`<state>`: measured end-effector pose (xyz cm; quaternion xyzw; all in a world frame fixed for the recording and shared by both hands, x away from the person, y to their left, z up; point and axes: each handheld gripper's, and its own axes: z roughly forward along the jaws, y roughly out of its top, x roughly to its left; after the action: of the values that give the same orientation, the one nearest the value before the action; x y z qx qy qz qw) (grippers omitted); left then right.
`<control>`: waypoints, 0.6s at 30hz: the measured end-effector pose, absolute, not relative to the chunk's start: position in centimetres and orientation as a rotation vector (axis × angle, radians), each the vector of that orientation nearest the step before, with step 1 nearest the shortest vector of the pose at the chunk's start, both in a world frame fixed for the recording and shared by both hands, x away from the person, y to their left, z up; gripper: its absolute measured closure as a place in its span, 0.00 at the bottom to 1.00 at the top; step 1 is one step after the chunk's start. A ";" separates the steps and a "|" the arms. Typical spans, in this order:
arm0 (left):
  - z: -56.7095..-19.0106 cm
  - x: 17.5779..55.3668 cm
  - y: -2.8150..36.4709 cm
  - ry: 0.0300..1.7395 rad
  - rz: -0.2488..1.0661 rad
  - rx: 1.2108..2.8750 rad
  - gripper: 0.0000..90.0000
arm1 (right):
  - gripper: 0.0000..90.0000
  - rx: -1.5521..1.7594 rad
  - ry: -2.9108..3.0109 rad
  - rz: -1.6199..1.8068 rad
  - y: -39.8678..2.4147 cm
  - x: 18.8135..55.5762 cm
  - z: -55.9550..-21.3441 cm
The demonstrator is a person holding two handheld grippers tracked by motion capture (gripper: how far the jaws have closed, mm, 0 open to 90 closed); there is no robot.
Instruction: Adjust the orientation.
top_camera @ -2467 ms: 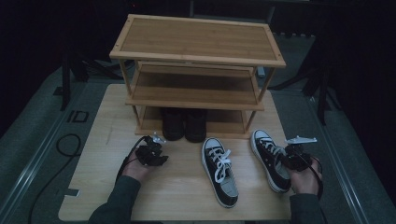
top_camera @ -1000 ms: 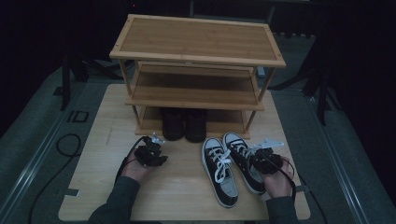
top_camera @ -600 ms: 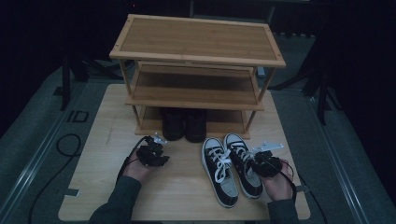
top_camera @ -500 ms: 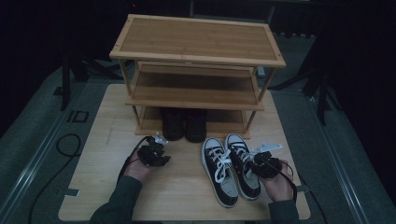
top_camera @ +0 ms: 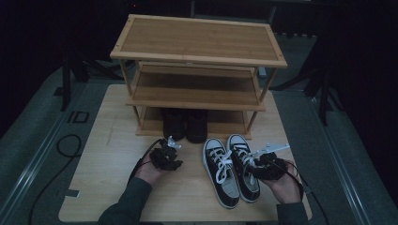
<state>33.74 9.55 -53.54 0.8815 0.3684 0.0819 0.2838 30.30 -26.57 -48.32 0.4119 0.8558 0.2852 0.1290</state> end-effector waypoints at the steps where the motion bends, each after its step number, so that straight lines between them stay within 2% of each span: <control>1: -53.6 33.7 9.3 0.976 0.217 2.363 0.69 | 0.58 1.196 2.486 0.834 -26.7 30.2 -48.1; 7: -53.6 33.4 8.3 0.939 0.216 2.390 0.77 | 0.53 1.203 2.438 0.918 -28.3 29.7 -46.3; 13: -53.7 32.9 7.0 0.868 0.186 2.411 0.99 | 0.51 1.263 2.365 0.887 -29.6 30.2 -46.0; 18: -53.5 32.1 5.3 0.767 0.177 2.445 1.00 | 0.51 1.293 2.354 0.876 -29.9 30.4 -46.7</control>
<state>32.12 5.33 -53.55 0.9130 0.2866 0.0661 0.2826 30.35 -29.92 -46.66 0.4520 0.8228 0.3063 0.1578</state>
